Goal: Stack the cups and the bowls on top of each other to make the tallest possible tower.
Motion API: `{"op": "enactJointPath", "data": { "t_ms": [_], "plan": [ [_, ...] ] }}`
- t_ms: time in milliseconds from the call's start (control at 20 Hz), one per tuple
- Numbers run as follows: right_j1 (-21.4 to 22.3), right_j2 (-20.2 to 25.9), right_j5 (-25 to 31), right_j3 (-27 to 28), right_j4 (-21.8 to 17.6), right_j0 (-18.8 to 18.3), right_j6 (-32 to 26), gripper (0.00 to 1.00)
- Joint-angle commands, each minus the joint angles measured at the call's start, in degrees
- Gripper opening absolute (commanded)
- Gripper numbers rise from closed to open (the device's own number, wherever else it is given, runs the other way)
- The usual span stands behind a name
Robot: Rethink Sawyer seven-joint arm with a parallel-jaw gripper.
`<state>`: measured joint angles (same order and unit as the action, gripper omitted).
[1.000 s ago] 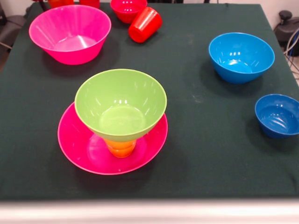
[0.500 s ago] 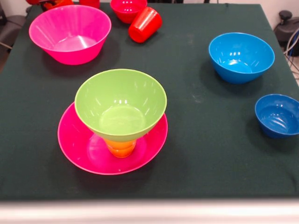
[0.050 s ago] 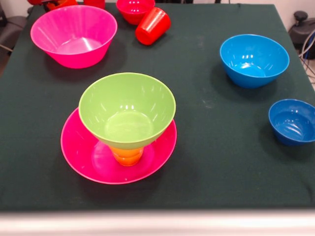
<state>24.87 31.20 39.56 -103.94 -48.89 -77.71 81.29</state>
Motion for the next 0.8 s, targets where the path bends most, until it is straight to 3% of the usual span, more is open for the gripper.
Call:
{"op": "enactJointPath", "data": {
  "t_ms": [50, 150, 350, 550, 800],
  "plan": [
    [-4.09, 1.31, -4.33, 4.59, -7.71, 3.37, -10.95, 0.0],
    [-0.49, 2.07, -1.68, 2.04, -5.33, 2.9, -11.45, 0.0],
    [10.15, 6.1, 10.0, -3.13, 4.47, 2.07, -14.53, 0.0],
    [12.92, 7.56, 14.44, -3.01, 7.13, 3.09, -14.79, 0.0],
    [13.57, 8.32, 15.63, -2.95, 7.44, 3.85, -13.56, 0.0]
  ]
}}
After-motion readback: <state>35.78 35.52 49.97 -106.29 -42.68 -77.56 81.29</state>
